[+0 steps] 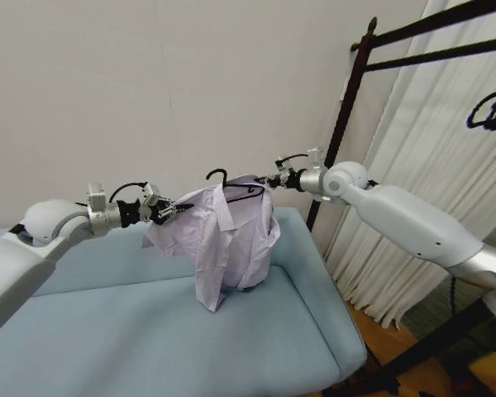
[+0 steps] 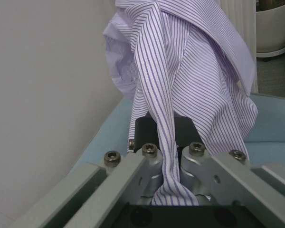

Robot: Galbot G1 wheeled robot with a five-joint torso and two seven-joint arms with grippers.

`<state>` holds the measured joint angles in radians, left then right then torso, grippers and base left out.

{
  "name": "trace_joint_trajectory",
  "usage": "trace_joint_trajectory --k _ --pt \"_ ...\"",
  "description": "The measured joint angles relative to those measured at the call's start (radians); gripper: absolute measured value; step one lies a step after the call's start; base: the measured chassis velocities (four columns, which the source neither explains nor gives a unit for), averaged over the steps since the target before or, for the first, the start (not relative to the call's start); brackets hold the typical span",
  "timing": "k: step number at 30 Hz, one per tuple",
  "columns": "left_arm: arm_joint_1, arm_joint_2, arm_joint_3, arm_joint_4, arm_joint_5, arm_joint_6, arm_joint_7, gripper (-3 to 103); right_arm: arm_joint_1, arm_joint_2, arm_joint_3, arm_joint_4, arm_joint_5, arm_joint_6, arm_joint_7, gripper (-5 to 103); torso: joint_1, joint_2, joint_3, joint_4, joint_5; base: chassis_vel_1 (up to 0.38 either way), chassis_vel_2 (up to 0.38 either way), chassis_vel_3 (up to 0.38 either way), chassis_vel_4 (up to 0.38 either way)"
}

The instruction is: Pick up the clothes from the sofa and hang them on the clothes hanger.

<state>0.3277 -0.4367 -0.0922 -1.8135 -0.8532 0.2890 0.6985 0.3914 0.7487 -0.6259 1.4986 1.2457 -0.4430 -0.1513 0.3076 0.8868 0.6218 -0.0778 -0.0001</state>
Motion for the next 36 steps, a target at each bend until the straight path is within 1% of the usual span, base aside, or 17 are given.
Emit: trace_joint_trajectory --k 2,3,4,8,9,13,15,18,19,23,25,26,28,30,34,35,36 --pt "0.0 -0.003 0.001 -0.005 -0.001 0.017 -0.012 2 0.0 -0.008 0.0 0.015 -0.07 0.041 0.003 0 0.0 0.0 0.0 -0.0001 0.0 0.0 0.0 0.0 0.0" --pt "0.0 -0.003 0.001 -0.005 -0.001 0.017 -0.012 2 0.0 -0.008 0.0 0.015 -0.07 0.041 0.003 0 0.0 0.0 0.0 -0.0001 0.0 0.0 0.0 0.0 0.0" --pt "0.0 -0.004 0.001 -0.007 -0.003 0.025 -0.017 2 -0.002 -0.011 0.0 0.023 -0.096 0.057 0.009 0 0.0 0.0 0.0 -0.0002 0.0 0.0 0.0 0.0 0.0" --pt "-0.001 -0.005 0.001 -0.011 -0.017 0.057 -0.035 2 -0.005 -0.019 0.0 0.049 -0.23 0.154 0.053 0 0.0 0.0 0.0 -0.0002 0.0001 0.0 0.0 0.0 0.0" --pt "-0.001 -0.005 0.001 -0.011 -0.017 0.057 -0.035 2 -0.005 -0.019 0.0 0.049 -0.23 0.154 0.053 0 0.0 0.0 0.0 -0.0002 0.0001 0.0 0.0 0.0 0.0" --pt "-0.008 -0.004 0.003 -0.014 -0.032 0.084 -0.049 2 0.011 -0.014 -0.003 0.053 -0.358 0.24 0.088 0 0.0 0.0 0.0 -0.0001 0.0001 0.0 0.0 0.0 0.0" --pt "-0.009 -0.004 0.004 -0.015 -0.039 0.089 -0.054 2 0.015 -0.013 -0.004 0.053 -0.376 0.25 0.091 0 0.0 0.0 0.0 -0.0001 0.0 0.0 0.0 0.0 0.0" --pt "-0.015 -0.002 0.008 -0.024 -0.078 0.115 -0.075 2 0.028 -0.01 -0.008 0.044 -0.461 0.288 0.099 0 0.0 0.0 0.0 0.0 -0.0001 0.0 0.0 0.0 0.0" --pt "-0.015 -0.002 0.008 -0.024 -0.078 0.115 -0.075 2 0.028 -0.01 -0.008 0.044 -0.461 0.288 0.099 0 0.0 0.0 0.0 0.0 -0.0001 0.0 0.0 0.0 0.0" --pt "-0.011 0.009 0.011 -0.026 -0.126 0.14 -0.084 2 0.032 -0.02 -0.016 0.049 -0.556 0.301 0.099 0 0.0 0.0 0.0 -0.0002 0.0001 0.0 0.0 0.0 0.0" --pt "-0.009 0.012 0.011 -0.026 -0.134 0.144 -0.085 2 0.032 -0.02 -0.017 0.049 -0.576 0.305 0.098 0 0.0 0.0 0.0 -0.0003 0.0002 0.0 0.0 0.0 0.0" --pt "-0.007 0.015 0.011 -0.025 -0.145 0.148 -0.087 2 0.03 -0.02 -0.017 0.048 -0.605 0.312 0.09 0 0.0 0.0 0.0 -0.0002 0.0001 0.0 0.0 0.0 0.0" --pt "-0.004 0.018 0.012 -0.025 -0.152 0.15 -0.094 2 0.026 -0.022 -0.021 0.046 -0.623 0.315 0.075 0 0.0 0.0 0.0 0.0003 0.0001 0.0 0.0 0.0 0.0" --pt "-0.003 0.018 0.011 -0.025 -0.152 0.151 -0.096 2 0.021 -0.026 -0.023 0.053 -0.617 0.307 0.072 0 0.0 0.0 0.0 0.0003 -0.0001 0.0 0.0 0.0 0.0" --pt "-0.014 0.006 0.008 -0.025 -0.151 0.154 -0.13 2 -0.009 -0.049 -0.027 0.12 -0.504 0.226 0.103 0 0.0 0.0 0.0 -0.0003 0.0 0.0 0.0 0.0 0.0" --pt "-0.014 0.006 0.008 -0.025 -0.151 0.154 -0.13 2 -0.009 -0.049 -0.027 0.12 -0.504 0.226 0.103 0 0.0 0.0 0.0 -0.0003 0.0 0.0 0.0 0.0 0.0" --pt "-0.021 0.003 0.01 -0.025 -0.151 0.153 -0.14 2 -0.015 -0.054 -0.029 0.139 -0.474 0.209 0.108 0 0.0 0.0 0.0 -0.0004 0.0003 0.0 0.0 0.0 0.0"
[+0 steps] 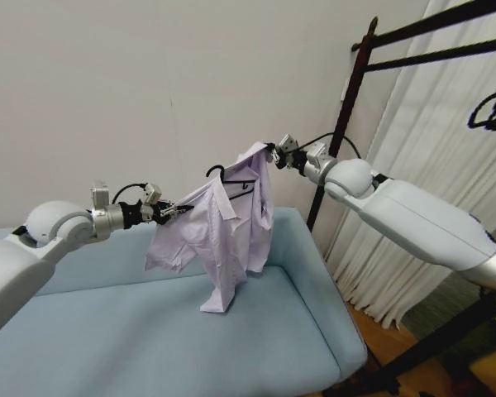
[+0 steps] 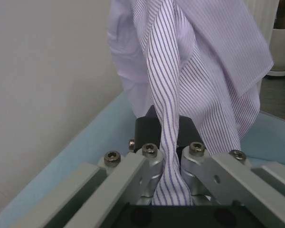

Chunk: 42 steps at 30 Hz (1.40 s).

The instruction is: Pick up the clothes from the sofa and hang them on the clothes hanger.

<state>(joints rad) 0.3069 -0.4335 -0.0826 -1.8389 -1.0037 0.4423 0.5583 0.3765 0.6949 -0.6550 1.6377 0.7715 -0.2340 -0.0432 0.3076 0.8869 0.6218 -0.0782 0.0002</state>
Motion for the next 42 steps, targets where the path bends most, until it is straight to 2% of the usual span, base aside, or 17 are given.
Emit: trace_joint_trajectory --k 4,6,10,15,17,21,24,26,27,31,32,36,37,39,42 --pt "-0.034 -0.014 0.012 0.004 0.01 0.0 -0.02 2 -0.003 0.001 0.0 0.046 0.123 -0.06 0.052 0 0.0 0.0 0.0 0.0002 0.0 0.0 0.0 0.0 0.0" --pt "-0.041 -0.014 0.016 0.004 0.013 0.003 -0.022 2 0.005 0.006 0.0 0.045 0.13 -0.064 0.054 0 0.0 0.0 0.0 0.0003 -0.0001 0.0 0.0 0.0 0.0" --pt "-0.056 -0.012 0.023 -0.003 0.013 0.012 -0.024 2 0.033 0.018 -0.021 0.023 0.09 -0.057 0.034 0 0.0 0.0 0.0 0.0003 -0.0005 0.0 0.0 0.0 0.0" --pt "-0.055 0.003 0.023 -0.006 0.011 0.016 -0.024 2 0.037 0.05 -0.029 -0.043 -0.052 -0.002 0.023 0 0.0 0.0 0.0 0.0005 -0.0001 0.0 0.0 0.0 0.0" --pt "-0.051 0.005 0.02 -0.004 0.012 0.017 -0.031 2 0.039 0.053 -0.027 -0.051 -0.08 0.005 0.017 0 0.0 0.0 0.0 0.0005 -0.0001 0.0 0.0 0.0 0.0" --pt "-0.042 0.003 0.015 -0.001 0.012 0.037 -0.078 2 0.047 0.054 -0.025 -0.056 -0.136 0.01 0.007 0 0.0 0.0 0.0 0.0004 -0.0003 0.0 0.0 0.0 0.0" --pt "-0.042 -0.015 0.019 -0.003 0.002 0.069 -0.168 2 0.049 0.047 -0.026 -0.031 -0.152 0.005 0.005 0 0.0 0.0 0.0 0.0003 -0.0002 0.0 0.0 0.0 0.0" --pt "-0.048 -0.03 0.025 -0.006 -0.016 0.081 -0.218 2 0.048 0.041 -0.03 0.001 -0.136 -0.014 0.014 0 0.0 0.0 0.0 0.0 -0.0003 0.0 0.0 0.0 0.0" --pt "-0.048 -0.03 0.025 -0.006 -0.016 0.081 -0.218 2 0.048 0.041 -0.03 0.001 -0.136 -0.014 0.014 0 0.0 0.0 0.0 0.0 -0.0003 0.0 0.0 0.0 0.0" --pt "-0.069 -0.059 0.045 -0.014 -0.033 0.094 -0.303 2 0.049 0.037 -0.042 0.085 -0.043 -0.075 0.069 0 0.0 0.0 0.0 0.0002 -0.0001 0.0 0.0 0.0 0.0" --pt "-0.069 -0.059 0.045 -0.014 -0.033 0.094 -0.303 2 0.049 0.037 -0.042 0.085 -0.043 -0.075 0.069 0 0.0 0.0 0.0 0.0002 -0.0001 0.0 0.0 0.0 0.0" --pt "-0.082 -0.067 0.051 -0.033 -0.039 0.101 -0.289 2 0.084 0.045 -0.044 0.156 0.087 -0.172 0.14 0 0.0 0.0 0.0 0.0001 -0.0003 0.0 0.0 0.0 0.0" --pt "-0.082 -0.067 0.051 -0.033 -0.039 0.101 -0.289 2 0.084 0.045 -0.044 0.156 0.087 -0.172 0.14 0 0.0 0.0 0.0 0.0001 -0.0003 0.0 0.0 0.0 0.0" --pt "-0.077 -0.058 0.04 -0.052 -0.039 0.099 -0.237 2 0.097 0.062 -0.048 0.126 0.097 -0.186 0.177 0 0.0 0.0 0.0 0.0006 -0.0003 0.0 0.0 0.0 0.0" --pt "-0.062 -0.045 0.028 -0.065 -0.038 0.089 -0.208 2 0.103 0.071 -0.049 0.082 0.075 -0.18 0.181 0 0.0 0.0 0.0 0.0006 -0.0002 0.0 0.0 0.0 0.0"
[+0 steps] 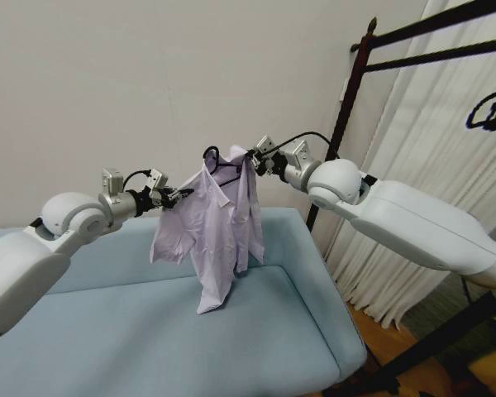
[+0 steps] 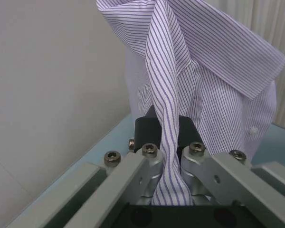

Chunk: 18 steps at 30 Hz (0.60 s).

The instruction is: Pick up the clothes from the sofa and hang them on the clothes hanger.

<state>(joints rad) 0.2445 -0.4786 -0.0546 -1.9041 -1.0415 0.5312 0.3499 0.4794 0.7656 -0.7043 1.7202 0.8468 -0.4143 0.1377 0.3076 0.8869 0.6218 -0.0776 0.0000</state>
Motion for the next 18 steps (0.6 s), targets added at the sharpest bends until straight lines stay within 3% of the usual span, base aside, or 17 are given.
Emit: trace_joint_trajectory --k 7,13,18 --pt "0.058 0.03 -0.03 -0.014 0.007 -0.024 0.036 2 0.027 0.005 0.009 -0.035 -0.021 0.015 -0.017 0 0.0 0.0 0.0 -0.0003 0.0001 0.0 0.0 0.0 0.0" --pt "0.038 0.012 -0.021 -0.005 0.01 -0.022 0.023 2 0.043 -0.015 0.006 0.084 0.081 -0.064 0.006 0 0.0 0.0 0.0 -0.0003 -0.0001 0.0 0.0 0.0 0.0" --pt "0.029 0.0 -0.016 -0.004 0.008 -0.018 0.011 2 0.02 -0.029 -0.015 0.126 0.091 -0.071 0.014 0 0.0 0.0 0.0 -0.0005 0.0003 0.0 0.0 0.0 0.0"
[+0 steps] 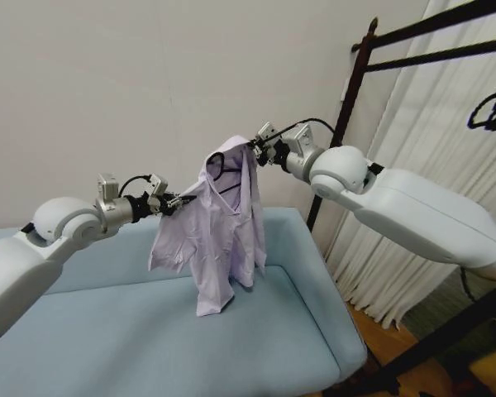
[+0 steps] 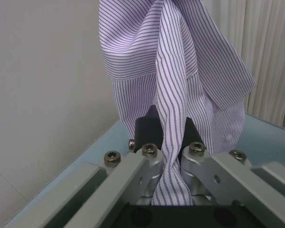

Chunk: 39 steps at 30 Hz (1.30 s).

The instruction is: Pick up the clothes from the sofa and hang them on the clothes hanger.

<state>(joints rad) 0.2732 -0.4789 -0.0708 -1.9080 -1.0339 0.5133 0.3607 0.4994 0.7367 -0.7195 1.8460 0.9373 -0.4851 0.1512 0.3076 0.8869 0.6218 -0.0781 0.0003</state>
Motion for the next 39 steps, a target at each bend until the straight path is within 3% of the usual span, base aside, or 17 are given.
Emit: trace_joint_trajectory --k 8,13,21,25,30,39 --pt "0.013 -0.003 -0.006 0.0 0.001 0.0 -0.019 2 -0.032 -0.011 -0.006 0.045 0.039 -0.03 0.037 0 0.0 0.0 0.0 0.0003 -0.0002 0.0 0.0 0.0 0.0" --pt "0.031 -0.004 -0.012 0.009 0.024 0.0 -0.021 2 -0.042 -0.021 0.026 0.073 0.115 -0.089 0.117 0 0.0 0.0 0.0 0.0003 -0.0002 0.0 0.0 0.0 0.0" --pt "0.032 -0.012 -0.008 0.014 0.049 -0.002 -0.039 2 -0.039 -0.027 0.045 0.096 0.136 -0.126 0.159 0 0.0 0.0 0.0 0.0002 -0.0003 0.0 0.0 0.0 0.0" --pt "0.022 -0.015 -0.005 0.007 0.04 -0.002 -0.052 2 -0.048 -0.023 0.036 0.134 0.206 -0.138 0.195 0 0.0 0.0 0.0 0.0001 -0.0003 0.0 0.0 0.0 0.0" --pt "0.013 -0.016 -0.004 -0.014 0.005 -0.002 -0.065 2 -0.077 0.023 0.03 0.157 0.367 -0.14 0.298 0 0.0 0.0 0.0 0.0004 -0.0003 0.0 0.0 0.0 0.0" --pt "0.024 -0.004 -0.013 -0.022 -0.012 -0.006 -0.064 2 -0.082 0.047 0.045 0.154 0.488 -0.116 0.374 0 0.0 0.0 0.0 0.0004 -0.0004 0.0 0.0 0.0 0.0"
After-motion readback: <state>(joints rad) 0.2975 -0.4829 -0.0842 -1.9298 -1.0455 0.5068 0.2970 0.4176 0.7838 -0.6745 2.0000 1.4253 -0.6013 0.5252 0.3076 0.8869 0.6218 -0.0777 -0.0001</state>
